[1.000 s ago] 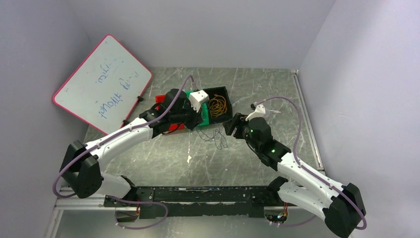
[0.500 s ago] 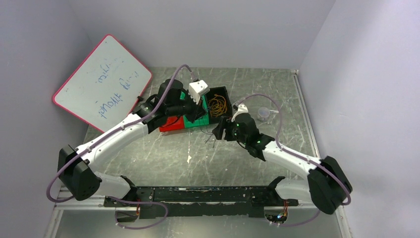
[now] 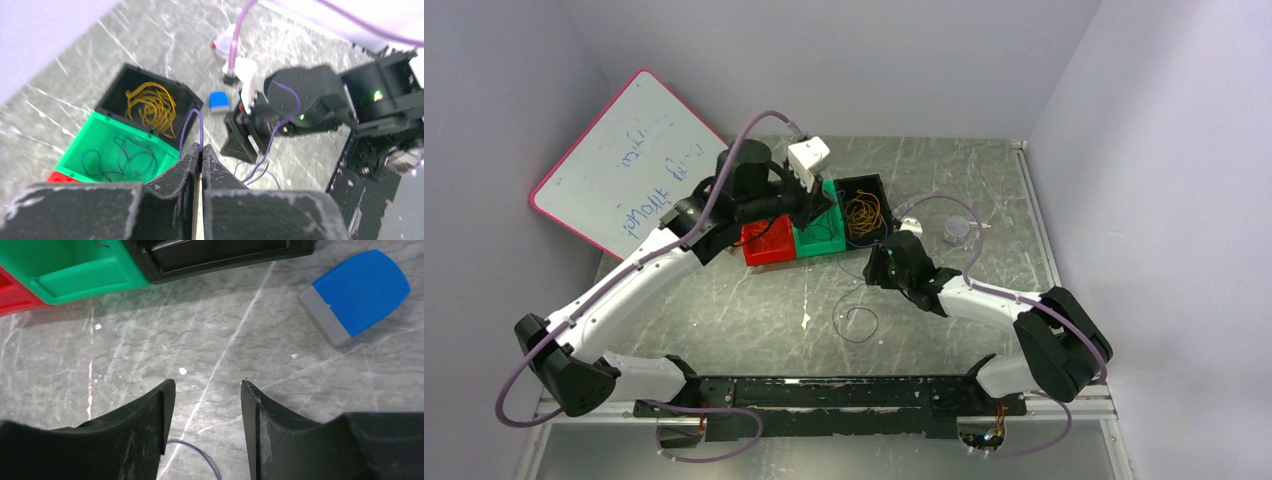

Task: Untangle the cables

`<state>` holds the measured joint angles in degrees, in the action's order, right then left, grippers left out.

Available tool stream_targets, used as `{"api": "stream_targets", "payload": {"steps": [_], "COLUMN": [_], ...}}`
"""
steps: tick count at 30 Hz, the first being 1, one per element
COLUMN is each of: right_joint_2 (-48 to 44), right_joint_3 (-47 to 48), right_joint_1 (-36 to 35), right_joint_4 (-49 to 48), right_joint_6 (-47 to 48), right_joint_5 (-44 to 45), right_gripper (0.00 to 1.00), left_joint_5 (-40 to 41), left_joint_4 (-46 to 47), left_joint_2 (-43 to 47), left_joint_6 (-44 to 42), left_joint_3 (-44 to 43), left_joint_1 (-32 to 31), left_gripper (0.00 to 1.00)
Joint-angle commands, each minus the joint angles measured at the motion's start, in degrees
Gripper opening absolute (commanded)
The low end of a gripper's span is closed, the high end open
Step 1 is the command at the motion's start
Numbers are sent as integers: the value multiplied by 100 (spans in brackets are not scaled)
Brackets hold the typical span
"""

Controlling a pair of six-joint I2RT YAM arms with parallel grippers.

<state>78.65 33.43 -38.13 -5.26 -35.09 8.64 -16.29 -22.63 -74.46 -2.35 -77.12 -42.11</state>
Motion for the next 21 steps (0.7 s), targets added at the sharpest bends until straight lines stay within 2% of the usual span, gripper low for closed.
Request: {"api": "stream_targets", "payload": {"steps": [1,11,21], "right_joint_2": [31,-348,-1561], "right_joint_3": [35,-204,-696], "right_joint_1": [32,51,51], "right_joint_4": [251,413,-123], "right_joint_6": [77,246,1182], "right_joint_5": [478,619,55], "right_gripper": [54,51,62], "left_joint_5": [392,794,802], "left_joint_4": [-255,-685,-742], "left_joint_2": [169,-9,-60], "left_joint_6": [-147,-475,-491], "left_joint_3": [-672,-1687,-1861], "left_joint_1": [10,80,89], "left_gripper": [7,7,7]}}
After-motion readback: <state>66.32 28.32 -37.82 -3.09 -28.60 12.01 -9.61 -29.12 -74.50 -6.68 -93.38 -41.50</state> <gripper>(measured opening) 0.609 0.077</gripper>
